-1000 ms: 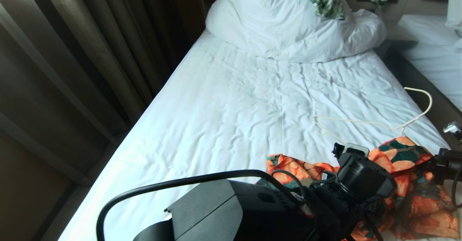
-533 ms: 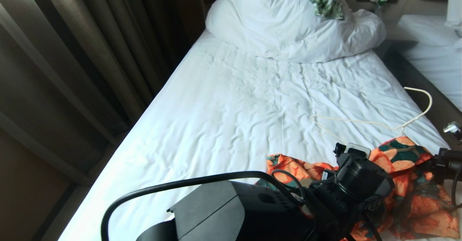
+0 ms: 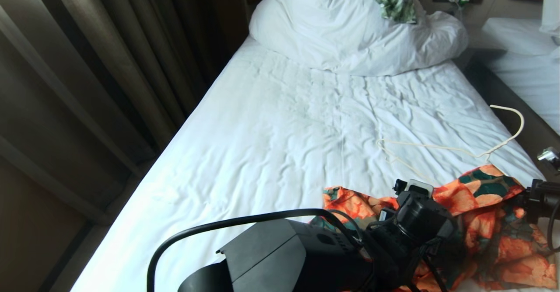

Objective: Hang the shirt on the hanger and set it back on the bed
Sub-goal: Hook the other side of the shirt onto the hanger

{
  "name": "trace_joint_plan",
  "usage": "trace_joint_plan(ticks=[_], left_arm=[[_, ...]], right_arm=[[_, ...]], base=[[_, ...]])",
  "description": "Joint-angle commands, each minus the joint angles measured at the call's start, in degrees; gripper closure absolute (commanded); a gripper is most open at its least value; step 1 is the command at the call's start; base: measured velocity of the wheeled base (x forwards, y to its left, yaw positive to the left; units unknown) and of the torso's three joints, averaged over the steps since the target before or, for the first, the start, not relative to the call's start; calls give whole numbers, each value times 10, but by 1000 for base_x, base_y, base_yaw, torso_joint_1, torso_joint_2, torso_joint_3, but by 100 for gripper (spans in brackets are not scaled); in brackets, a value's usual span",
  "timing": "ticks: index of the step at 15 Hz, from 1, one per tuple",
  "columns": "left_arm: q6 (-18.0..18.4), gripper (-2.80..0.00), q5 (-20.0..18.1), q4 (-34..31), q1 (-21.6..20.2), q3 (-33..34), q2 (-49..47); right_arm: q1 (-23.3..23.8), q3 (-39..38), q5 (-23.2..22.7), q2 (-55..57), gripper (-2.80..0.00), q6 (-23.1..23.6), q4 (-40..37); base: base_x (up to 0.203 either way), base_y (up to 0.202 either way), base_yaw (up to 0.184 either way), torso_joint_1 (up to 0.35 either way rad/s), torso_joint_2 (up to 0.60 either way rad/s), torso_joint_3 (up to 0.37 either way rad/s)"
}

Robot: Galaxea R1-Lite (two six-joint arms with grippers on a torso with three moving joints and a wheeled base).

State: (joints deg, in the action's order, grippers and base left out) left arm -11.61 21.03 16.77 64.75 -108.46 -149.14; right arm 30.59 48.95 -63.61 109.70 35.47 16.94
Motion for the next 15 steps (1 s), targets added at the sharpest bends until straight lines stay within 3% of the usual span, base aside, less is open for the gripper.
trace_joint_plan(ticks=[1, 8, 9, 15], left_arm=[[-1, -280, 2, 4, -7, 0, -6], [11, -280, 2, 20, -13, 2, -11], [11, 0, 2, 20, -13, 1, -11], [12, 0, 2, 35, -23, 1, -10]], right_arm=[[0, 0, -3, 0, 0, 2, 1], [-1, 0, -3, 0, 0, 2, 1], [-1, 0, -4, 0, 0, 2, 1], [-2, 0, -4, 1, 0, 2, 1]], base=[[0, 0, 0, 0, 0, 0], [0, 0, 0, 0, 0, 0], [0, 0, 0, 0, 0, 0], [0, 0, 0, 0, 0, 0]])
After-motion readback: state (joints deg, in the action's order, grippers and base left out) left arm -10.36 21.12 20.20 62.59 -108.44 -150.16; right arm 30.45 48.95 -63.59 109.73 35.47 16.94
